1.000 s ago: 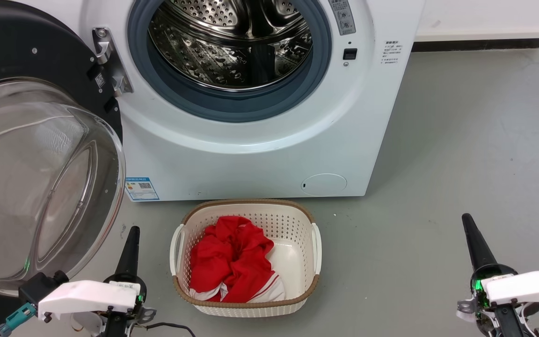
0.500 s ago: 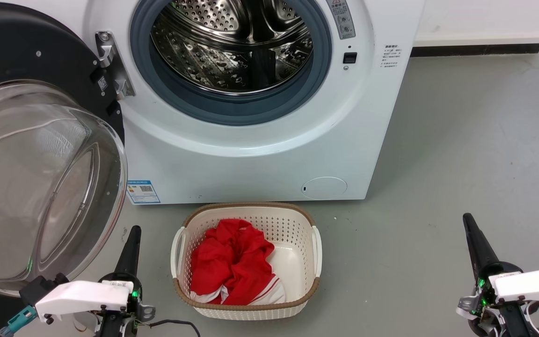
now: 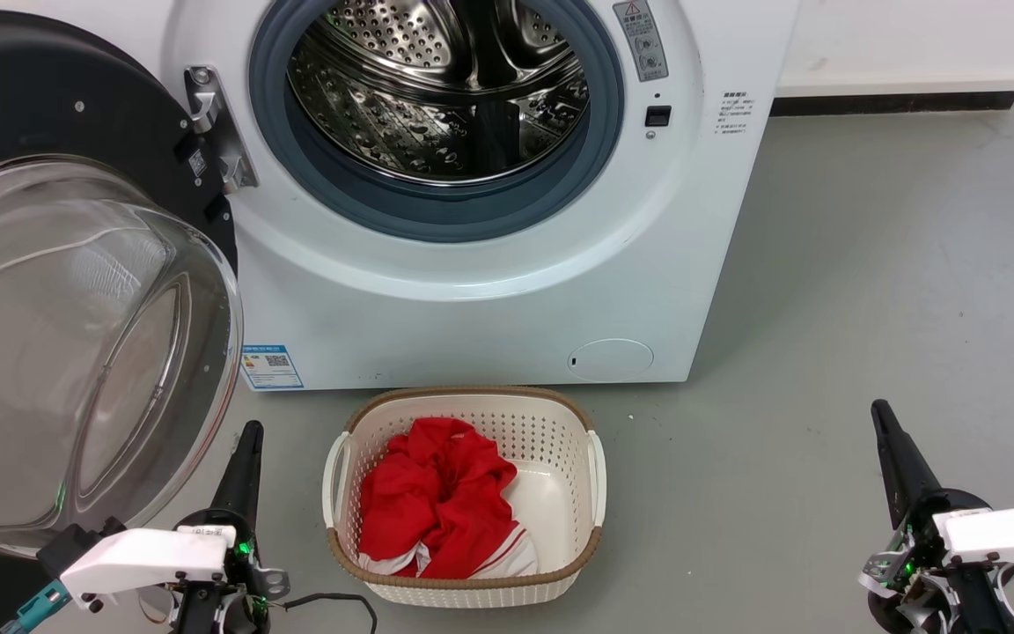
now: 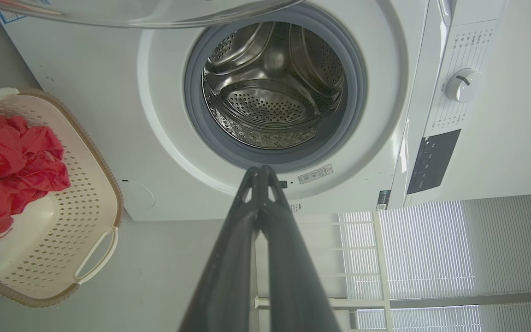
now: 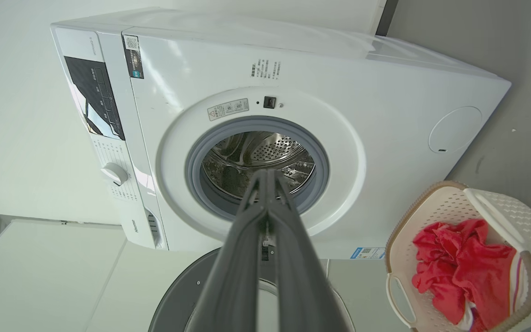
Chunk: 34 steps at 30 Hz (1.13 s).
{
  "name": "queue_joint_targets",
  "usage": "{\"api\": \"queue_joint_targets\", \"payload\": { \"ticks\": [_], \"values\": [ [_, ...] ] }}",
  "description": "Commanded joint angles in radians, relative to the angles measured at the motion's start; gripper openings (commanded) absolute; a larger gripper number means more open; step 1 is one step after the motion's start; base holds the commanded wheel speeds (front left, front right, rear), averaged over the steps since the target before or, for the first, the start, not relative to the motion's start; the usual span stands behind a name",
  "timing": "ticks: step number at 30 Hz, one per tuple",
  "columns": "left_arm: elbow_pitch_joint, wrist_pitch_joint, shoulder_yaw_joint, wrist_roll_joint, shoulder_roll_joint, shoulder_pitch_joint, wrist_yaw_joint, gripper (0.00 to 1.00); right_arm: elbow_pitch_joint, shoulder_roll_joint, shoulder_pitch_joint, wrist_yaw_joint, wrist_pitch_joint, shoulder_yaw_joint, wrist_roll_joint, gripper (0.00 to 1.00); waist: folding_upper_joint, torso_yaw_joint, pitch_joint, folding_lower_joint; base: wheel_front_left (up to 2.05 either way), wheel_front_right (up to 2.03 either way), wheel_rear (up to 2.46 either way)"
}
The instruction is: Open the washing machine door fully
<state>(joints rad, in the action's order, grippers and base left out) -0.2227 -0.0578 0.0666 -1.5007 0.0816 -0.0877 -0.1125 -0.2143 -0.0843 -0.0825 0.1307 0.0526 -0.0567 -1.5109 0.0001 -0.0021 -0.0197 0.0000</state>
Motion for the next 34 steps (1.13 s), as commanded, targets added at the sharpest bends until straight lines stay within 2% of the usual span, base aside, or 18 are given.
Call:
{"api": "queue_joint_targets", "payload": {
  "ticks": [1, 19, 34],
  "values": [
    [-0.002, -0.006, 0.003, -0.019, -0.004, -0.015, -0.006, 0.00, -0.004, 0.001, -0.017, 0.000, 0.004, -0.004, -0.021, 0.00, -0.0001, 0.000, 0.001, 0.0000, 0.00, 0.00, 0.00],
    [-0.024, -0.038, 0.024, -0.139, -0.014, -0.022, -0.021, 0.00, -0.032, 0.006, -0.028, 0.000, 0.031, -0.018, -0.141, 0.00, -0.0001, 0.002, 0.016, 0.0000, 0.00, 0.00, 0.00],
    [-0.024, -0.043, 0.027, -0.129, -0.016, -0.023, -0.020, 0.00, -0.031, 0.011, -0.029, 0.000, 0.036, -0.024, -0.127, 0.00, -0.0001, 0.002, 0.017, 0.0000, 0.00, 0.00, 0.00]
  ]
}}
